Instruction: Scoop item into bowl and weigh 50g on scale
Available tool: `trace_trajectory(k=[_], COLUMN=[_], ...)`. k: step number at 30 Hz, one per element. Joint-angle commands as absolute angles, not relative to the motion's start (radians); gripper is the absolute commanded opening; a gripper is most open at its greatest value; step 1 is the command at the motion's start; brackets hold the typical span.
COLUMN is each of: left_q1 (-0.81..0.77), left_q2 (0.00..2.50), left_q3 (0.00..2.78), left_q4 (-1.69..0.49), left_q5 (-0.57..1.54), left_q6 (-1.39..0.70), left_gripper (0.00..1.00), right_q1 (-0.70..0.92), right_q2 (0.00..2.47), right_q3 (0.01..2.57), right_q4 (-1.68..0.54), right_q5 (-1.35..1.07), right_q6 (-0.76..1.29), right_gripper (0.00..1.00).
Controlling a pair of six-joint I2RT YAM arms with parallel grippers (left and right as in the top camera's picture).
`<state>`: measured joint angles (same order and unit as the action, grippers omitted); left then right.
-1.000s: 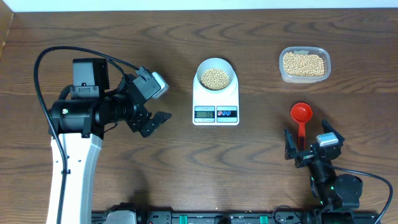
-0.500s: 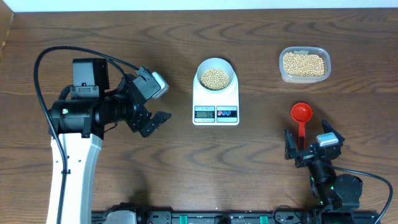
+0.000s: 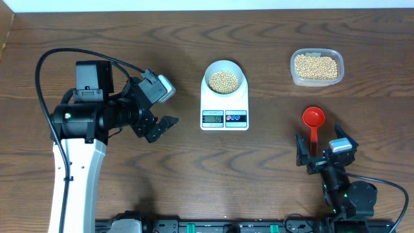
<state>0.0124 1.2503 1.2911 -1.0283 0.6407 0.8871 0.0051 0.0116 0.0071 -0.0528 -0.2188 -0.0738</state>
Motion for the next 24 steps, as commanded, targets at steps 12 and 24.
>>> trace_trajectory(k=[12, 24], left_q1=[0.015, 0.015], left_q2=[1.257, 1.251], left_q3=[1.305, 1.302], left_q4=[-1.055, -1.057], left_q5=[0.684, 0.749], left_q6=[0.868, 0.432], left_gripper=[0.96, 0.96], right_q1=[0.015, 0.015], right_q2=[0.005, 0.005], right_q3=[0.006, 0.006], right_q4=[-0.06, -0.06], right_q5=[-0.204, -0.204], right_q6=[-0.084, -0.083], right_gripper=[0.99, 0.99])
